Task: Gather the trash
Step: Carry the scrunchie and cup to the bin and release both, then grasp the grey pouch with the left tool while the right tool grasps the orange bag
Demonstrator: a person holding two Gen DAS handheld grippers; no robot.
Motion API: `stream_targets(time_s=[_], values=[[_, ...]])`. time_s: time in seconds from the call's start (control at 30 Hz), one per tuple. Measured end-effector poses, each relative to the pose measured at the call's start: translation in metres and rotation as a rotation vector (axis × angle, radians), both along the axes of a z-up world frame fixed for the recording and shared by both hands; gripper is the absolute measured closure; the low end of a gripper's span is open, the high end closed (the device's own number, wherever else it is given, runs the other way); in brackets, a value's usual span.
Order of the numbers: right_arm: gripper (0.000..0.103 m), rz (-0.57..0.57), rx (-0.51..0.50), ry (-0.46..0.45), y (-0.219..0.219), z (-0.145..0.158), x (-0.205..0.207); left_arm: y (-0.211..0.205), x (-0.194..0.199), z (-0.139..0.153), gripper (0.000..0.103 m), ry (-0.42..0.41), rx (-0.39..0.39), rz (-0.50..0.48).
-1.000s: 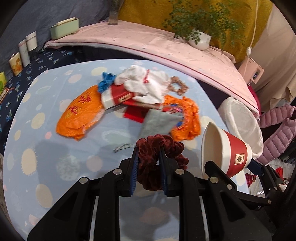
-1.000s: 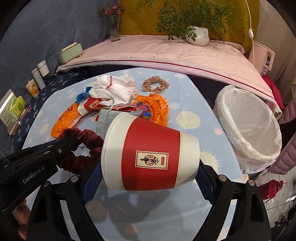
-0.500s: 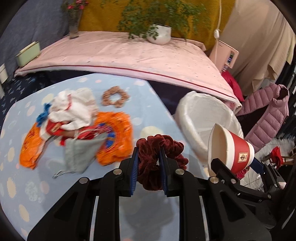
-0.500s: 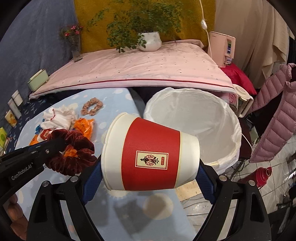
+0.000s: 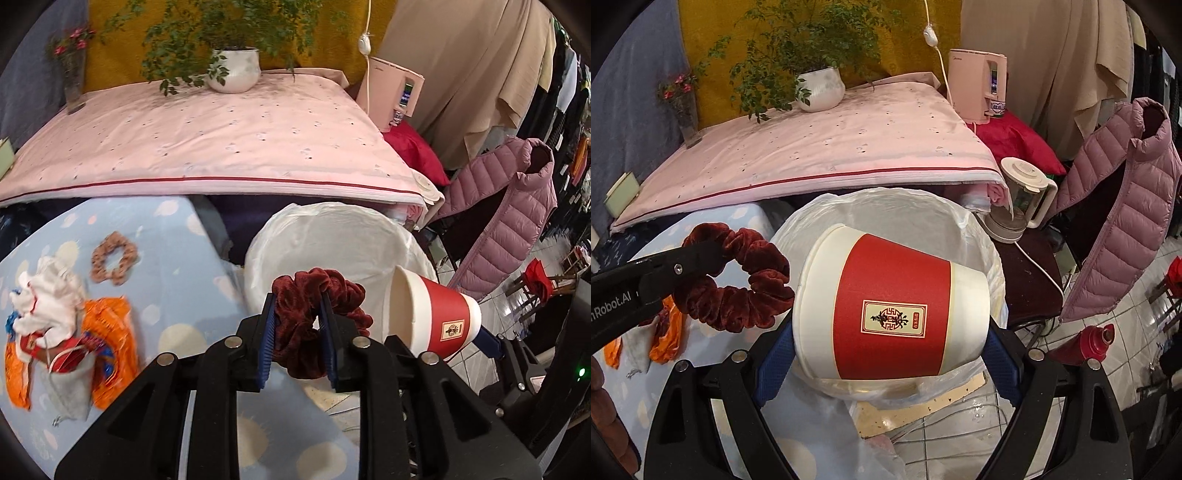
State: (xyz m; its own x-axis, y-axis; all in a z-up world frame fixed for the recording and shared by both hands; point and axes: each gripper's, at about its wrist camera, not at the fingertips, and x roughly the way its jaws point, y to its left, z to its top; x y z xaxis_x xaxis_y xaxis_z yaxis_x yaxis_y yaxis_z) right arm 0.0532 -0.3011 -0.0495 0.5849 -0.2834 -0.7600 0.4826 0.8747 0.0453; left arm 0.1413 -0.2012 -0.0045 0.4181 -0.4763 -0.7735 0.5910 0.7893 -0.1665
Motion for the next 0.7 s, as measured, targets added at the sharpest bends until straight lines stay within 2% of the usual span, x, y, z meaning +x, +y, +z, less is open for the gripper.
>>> stream_targets(time_s=[0.17, 0.2, 0.23, 0.3, 0.7], values=[[0.017, -0.018, 0.005, 0.002, -0.014, -0.005, 0.01, -0.021, 0.011, -0.003, 0.074, 0.003, 0.006, -0.008], [0.017, -0.018, 0.006, 0.0, -0.016, -0.006, 0.013, -0.023, 0.013, -0.003, 0.068, 0.005, 0.0, -0.005], [0.017, -0.018, 0.007, -0.003, -0.017, -0.006, 0.015, -0.024, 0.015, -0.002, 0.056, 0.006, -0.008, -0.001], [0.017, -0.017, 0.005, -0.002, -0.018, -0.007, 0.019, -0.022, 0.018, 0.001, 0.043, -0.01, -0.019, 0.021], [0.016, -0.014, 0.007, -0.011, -0.007, 0.002, 0.017, 0.014, 0.026, 0.004, 0.042, -0.04, -0.002, 0.103]])
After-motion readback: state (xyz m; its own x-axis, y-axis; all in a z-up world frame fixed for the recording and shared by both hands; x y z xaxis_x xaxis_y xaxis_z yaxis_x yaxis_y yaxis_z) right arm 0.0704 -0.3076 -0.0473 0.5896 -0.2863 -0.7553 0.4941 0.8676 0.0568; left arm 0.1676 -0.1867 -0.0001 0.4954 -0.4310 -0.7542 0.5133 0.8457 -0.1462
